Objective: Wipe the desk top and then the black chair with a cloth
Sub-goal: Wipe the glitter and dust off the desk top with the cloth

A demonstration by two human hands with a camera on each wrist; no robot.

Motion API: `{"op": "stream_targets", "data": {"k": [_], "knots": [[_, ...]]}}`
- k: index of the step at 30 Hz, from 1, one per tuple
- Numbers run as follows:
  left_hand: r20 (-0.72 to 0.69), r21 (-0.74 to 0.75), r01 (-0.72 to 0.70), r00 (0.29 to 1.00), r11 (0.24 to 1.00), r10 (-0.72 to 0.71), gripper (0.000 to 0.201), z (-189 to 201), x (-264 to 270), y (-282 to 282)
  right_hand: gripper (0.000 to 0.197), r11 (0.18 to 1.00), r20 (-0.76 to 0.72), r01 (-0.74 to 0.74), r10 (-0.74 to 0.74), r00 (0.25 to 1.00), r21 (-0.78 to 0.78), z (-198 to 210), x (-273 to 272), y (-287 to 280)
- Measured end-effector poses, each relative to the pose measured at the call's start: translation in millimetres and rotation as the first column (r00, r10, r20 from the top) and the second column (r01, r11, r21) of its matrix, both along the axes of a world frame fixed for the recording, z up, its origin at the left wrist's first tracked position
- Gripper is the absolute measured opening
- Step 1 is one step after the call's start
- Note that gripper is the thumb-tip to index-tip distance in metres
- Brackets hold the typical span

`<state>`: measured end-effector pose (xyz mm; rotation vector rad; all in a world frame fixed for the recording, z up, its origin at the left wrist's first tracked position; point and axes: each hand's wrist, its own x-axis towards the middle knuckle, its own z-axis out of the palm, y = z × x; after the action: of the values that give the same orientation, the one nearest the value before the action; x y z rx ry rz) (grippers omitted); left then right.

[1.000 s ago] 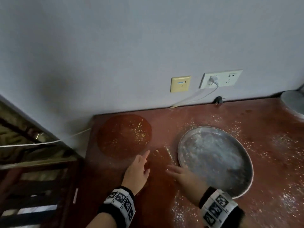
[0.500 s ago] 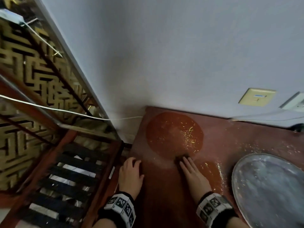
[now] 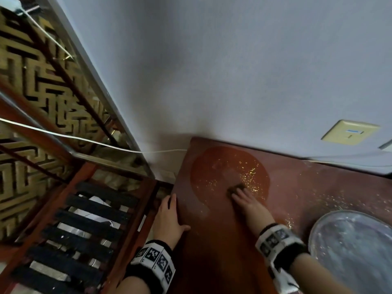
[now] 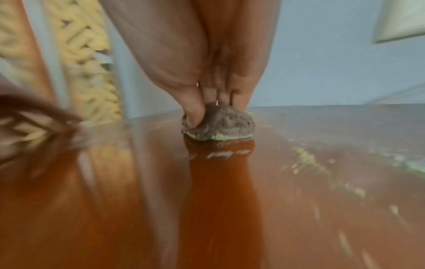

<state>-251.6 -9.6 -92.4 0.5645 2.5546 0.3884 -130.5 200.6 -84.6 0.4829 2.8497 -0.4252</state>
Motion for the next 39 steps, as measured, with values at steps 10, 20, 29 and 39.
{"op": "stream_targets", "data": {"k": [10,20,29,39], "knots": [[0.096,0.065,-0.014,0.995,0.998,0.008,0.118,3,-23,-4,0.058,0.875,0.097,-0.424,0.455,0.885,-0.234,0,-33,-66],[0.245,0.163,-0.164,0.962,0.973,0.121,0.126,-9,-45,-16,0.063,0.729,0.215,-0.640,0.684,0.697,-0.243,6,-83,-71],[0.296,0.170,-0.206,0.943,0.964,0.150,0.123,-11,-60,-9,0.071,0.831,0.176,-0.528,0.554,0.814,-0.175,10,-117,-46],[0.286,0.218,-0.193,0.950,0.957,0.127,0.122,-8,-72,0,0.067,0.886,0.159,-0.446,0.462,0.872,-0.128,6,-147,-19]]}}
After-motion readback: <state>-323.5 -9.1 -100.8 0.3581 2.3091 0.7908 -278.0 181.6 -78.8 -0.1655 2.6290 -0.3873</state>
